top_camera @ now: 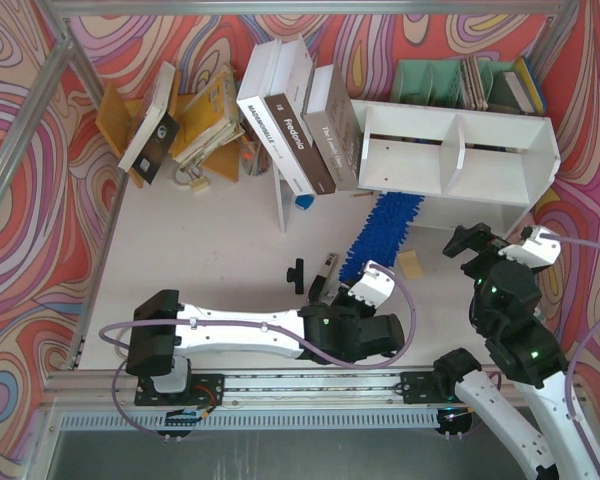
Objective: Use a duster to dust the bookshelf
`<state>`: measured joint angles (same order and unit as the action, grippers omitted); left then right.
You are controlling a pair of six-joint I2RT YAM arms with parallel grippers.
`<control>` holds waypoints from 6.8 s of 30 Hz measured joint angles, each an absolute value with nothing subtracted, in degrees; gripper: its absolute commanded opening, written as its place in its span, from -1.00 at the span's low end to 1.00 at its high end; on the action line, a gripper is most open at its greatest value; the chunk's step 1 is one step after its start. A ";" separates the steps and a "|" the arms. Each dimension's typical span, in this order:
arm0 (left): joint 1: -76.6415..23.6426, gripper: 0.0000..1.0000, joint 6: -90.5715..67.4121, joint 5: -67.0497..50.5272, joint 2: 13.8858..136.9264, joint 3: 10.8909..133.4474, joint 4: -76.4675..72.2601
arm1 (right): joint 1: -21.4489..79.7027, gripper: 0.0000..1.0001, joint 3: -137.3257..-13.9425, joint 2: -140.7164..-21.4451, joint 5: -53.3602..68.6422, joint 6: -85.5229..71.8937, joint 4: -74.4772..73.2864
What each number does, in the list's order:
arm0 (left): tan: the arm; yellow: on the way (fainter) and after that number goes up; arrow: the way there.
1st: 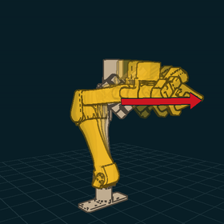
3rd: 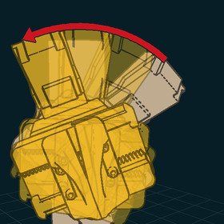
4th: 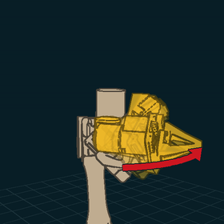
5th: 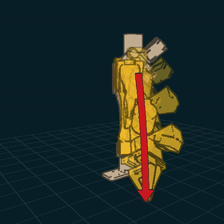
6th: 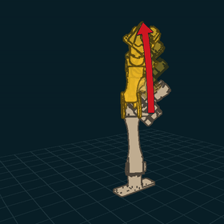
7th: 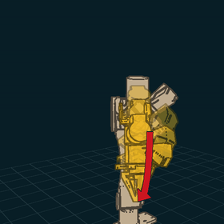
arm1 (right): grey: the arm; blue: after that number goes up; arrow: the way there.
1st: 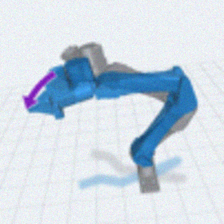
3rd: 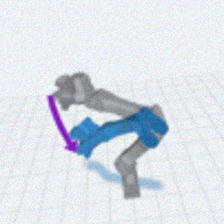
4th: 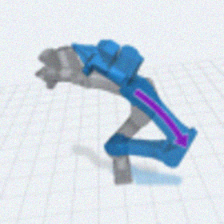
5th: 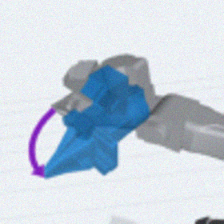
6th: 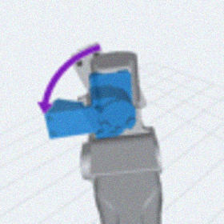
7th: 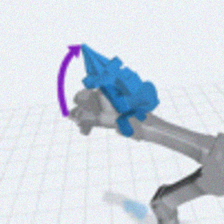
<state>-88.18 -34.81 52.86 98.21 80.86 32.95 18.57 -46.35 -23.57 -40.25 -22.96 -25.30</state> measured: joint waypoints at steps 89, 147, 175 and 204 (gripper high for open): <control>-84.23 -1.00 -27.16 43.05 93.56 69.97 28.91 | 18.57 0.96 -46.22 -24.38 -39.59 -24.51 -25.65; -82.48 -1.00 -24.77 36.10 104.09 79.68 23.11 | 18.57 0.96 -46.22 -22.90 -41.56 -25.54 -26.48; -81.69 -1.00 -26.89 43.68 95.18 72.20 25.17 | 18.57 0.96 -46.22 -22.87 -41.56 -25.54 -26.50; -85.54 -1.00 -12.36 29.78 102.56 81.45 22.68 | 18.57 0.96 -46.22 -21.69 -43.75 -25.98 -27.38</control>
